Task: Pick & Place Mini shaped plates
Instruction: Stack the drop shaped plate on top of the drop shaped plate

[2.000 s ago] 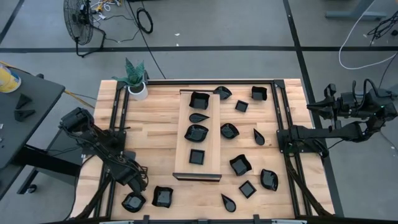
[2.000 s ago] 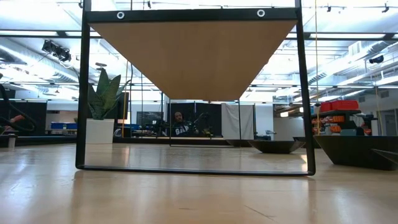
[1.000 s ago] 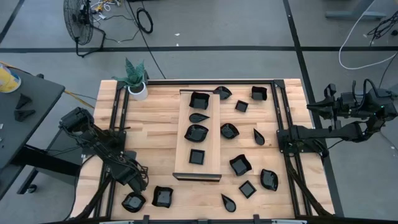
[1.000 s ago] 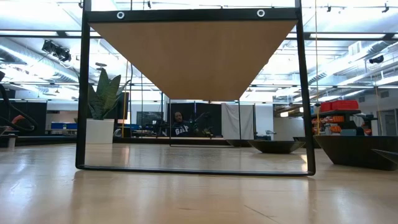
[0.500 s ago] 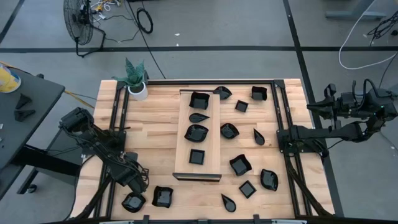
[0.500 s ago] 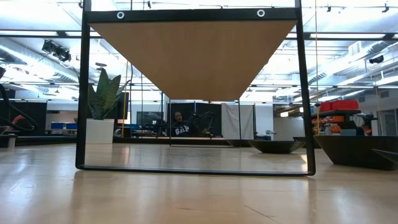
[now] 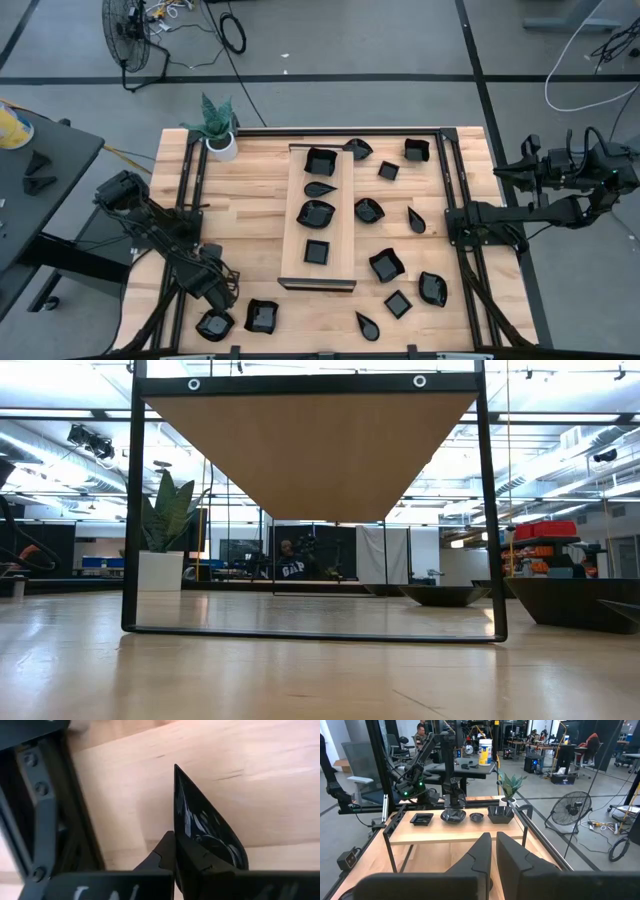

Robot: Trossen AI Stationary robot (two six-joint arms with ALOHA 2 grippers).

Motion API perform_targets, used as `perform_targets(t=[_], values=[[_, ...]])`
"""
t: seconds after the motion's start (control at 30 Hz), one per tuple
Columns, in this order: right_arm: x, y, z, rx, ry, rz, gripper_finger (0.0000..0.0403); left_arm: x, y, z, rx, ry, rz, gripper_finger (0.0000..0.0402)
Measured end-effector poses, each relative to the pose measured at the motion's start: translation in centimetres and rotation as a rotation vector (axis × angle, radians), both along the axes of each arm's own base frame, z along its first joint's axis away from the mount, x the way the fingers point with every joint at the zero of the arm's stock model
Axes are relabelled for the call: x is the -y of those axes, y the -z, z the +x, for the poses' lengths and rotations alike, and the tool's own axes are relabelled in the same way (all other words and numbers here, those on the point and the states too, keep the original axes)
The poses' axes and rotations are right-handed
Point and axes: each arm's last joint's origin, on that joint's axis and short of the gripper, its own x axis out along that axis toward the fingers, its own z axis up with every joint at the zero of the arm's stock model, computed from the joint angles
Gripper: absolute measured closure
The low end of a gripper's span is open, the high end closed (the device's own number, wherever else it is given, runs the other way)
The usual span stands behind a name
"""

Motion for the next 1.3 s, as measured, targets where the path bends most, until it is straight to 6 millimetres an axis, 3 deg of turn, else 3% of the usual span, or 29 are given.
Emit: perform_targets(t=[0.73,1.3], values=[[0.0,0.0,0.0,0.000,0.000,0.000,0.0369,-0.7,-1.4,0.1,0.148,0.134,0.082,0.0398],[0.0,0.0,0.0,0.000,0.000,0.000,0.0369,-3.8,-8.4,1.0,0.308,0.279,0.284,0.0398]])
